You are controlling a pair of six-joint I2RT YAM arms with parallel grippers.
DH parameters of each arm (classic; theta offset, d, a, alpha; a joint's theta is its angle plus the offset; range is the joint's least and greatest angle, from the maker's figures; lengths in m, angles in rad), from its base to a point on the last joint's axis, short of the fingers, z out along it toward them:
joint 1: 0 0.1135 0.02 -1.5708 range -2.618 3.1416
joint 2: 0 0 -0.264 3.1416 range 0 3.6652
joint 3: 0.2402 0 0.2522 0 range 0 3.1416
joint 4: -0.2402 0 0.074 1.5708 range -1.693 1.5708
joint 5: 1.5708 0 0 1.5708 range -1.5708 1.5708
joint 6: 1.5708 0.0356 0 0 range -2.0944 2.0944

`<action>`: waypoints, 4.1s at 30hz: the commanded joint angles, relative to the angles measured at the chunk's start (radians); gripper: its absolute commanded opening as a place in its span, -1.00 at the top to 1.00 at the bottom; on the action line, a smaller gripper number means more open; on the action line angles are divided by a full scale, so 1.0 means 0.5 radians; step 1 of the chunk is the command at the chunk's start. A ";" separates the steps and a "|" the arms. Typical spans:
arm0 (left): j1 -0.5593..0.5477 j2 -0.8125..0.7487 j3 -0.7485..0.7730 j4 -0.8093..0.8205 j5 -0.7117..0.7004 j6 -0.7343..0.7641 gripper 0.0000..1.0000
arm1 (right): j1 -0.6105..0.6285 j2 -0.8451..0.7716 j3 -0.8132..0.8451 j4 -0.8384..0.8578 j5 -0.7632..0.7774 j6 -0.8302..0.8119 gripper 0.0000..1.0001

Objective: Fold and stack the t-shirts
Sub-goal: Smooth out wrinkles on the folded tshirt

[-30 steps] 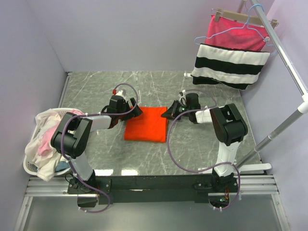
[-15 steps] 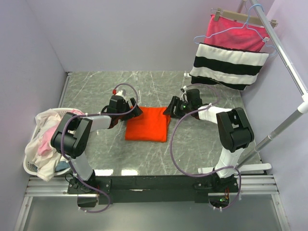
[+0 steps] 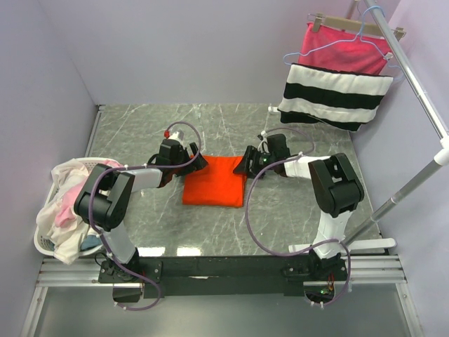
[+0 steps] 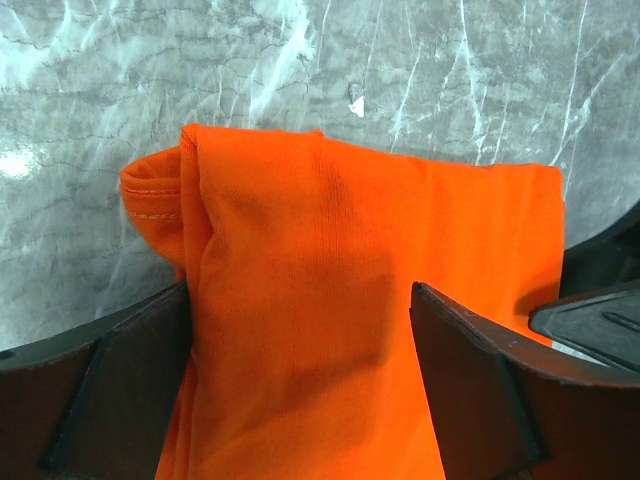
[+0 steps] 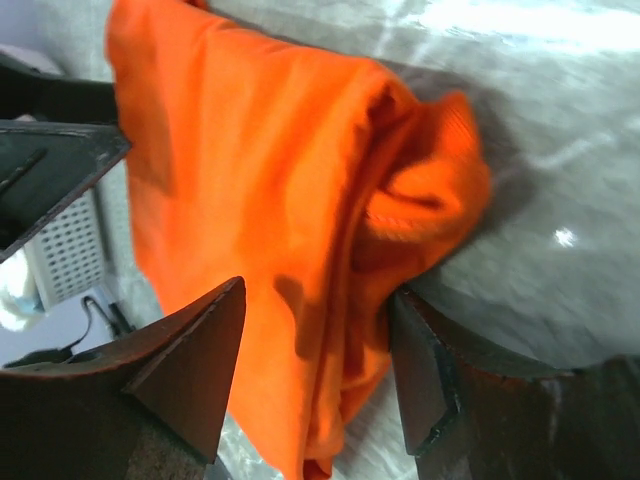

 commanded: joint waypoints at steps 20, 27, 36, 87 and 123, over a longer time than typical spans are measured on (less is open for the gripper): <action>-0.020 0.040 -0.008 -0.123 0.012 -0.014 -0.84 | -0.030 0.299 -0.101 1.327 -0.718 0.789 0.21; -0.020 0.033 -0.015 -0.129 -0.006 -0.008 -0.84 | -0.030 0.051 0.126 0.157 -0.154 0.009 -0.10; -0.017 -0.104 -0.100 -0.249 -0.236 -0.001 -0.91 | -0.030 -0.174 0.114 -0.341 0.490 -0.191 -0.22; -0.008 -0.077 -0.110 -0.313 -0.243 -0.063 -0.99 | 0.096 0.489 0.590 -0.179 -0.576 -0.232 -0.09; 0.084 -0.313 -0.168 -0.458 -0.320 0.094 -0.99 | 0.050 -0.119 0.265 -0.430 0.273 -0.428 -0.30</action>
